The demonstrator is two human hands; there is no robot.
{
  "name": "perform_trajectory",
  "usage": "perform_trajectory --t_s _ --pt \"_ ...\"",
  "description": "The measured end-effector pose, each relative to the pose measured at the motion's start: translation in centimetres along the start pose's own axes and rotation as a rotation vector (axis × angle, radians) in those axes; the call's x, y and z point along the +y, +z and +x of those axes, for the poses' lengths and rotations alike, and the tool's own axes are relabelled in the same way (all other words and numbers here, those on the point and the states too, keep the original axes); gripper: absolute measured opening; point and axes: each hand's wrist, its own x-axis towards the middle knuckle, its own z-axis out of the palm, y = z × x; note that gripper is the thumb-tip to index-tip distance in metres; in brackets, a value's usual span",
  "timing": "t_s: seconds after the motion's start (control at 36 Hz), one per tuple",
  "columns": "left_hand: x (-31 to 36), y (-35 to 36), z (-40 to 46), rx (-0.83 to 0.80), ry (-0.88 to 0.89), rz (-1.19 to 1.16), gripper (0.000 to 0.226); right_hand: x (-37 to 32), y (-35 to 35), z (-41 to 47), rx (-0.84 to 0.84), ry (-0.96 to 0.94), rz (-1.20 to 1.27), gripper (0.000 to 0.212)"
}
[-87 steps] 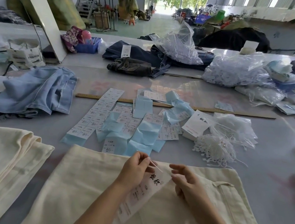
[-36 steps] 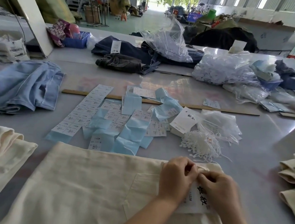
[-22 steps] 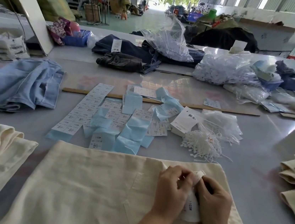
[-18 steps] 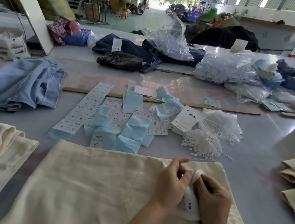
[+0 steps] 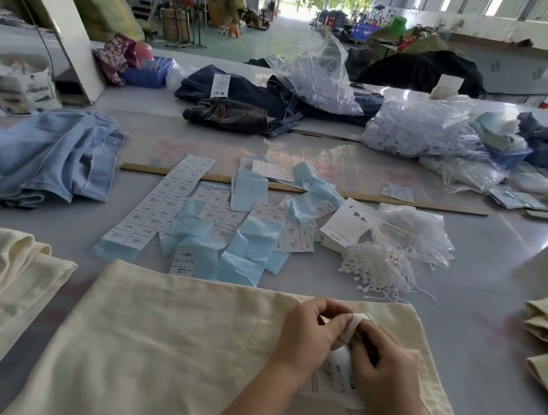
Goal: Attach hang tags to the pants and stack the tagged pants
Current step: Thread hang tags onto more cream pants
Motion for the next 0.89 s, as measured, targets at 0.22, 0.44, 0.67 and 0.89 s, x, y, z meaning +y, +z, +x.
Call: perform_trajectory --t_s 0.22,0.44,0.67,0.89 --pt "0.0 0.5 0.2 0.11 -0.068 0.003 0.013 0.8 -3.1 0.8 -0.04 0.23 0.148 0.047" --pt "2.2 -0.4 0.1 -0.006 -0.044 -0.152 0.008 -1.0 -6.0 1.7 -0.111 0.457 0.994 0.034" --pt "3.9 -1.6 -1.0 -0.146 0.042 -0.207 0.015 -2.8 -5.2 3.2 -0.147 0.405 0.922 0.06" --pt "3.5 -1.7 -2.7 -0.073 0.007 -0.268 0.01 -3.8 -3.9 2.6 -0.087 0.389 0.795 0.021"
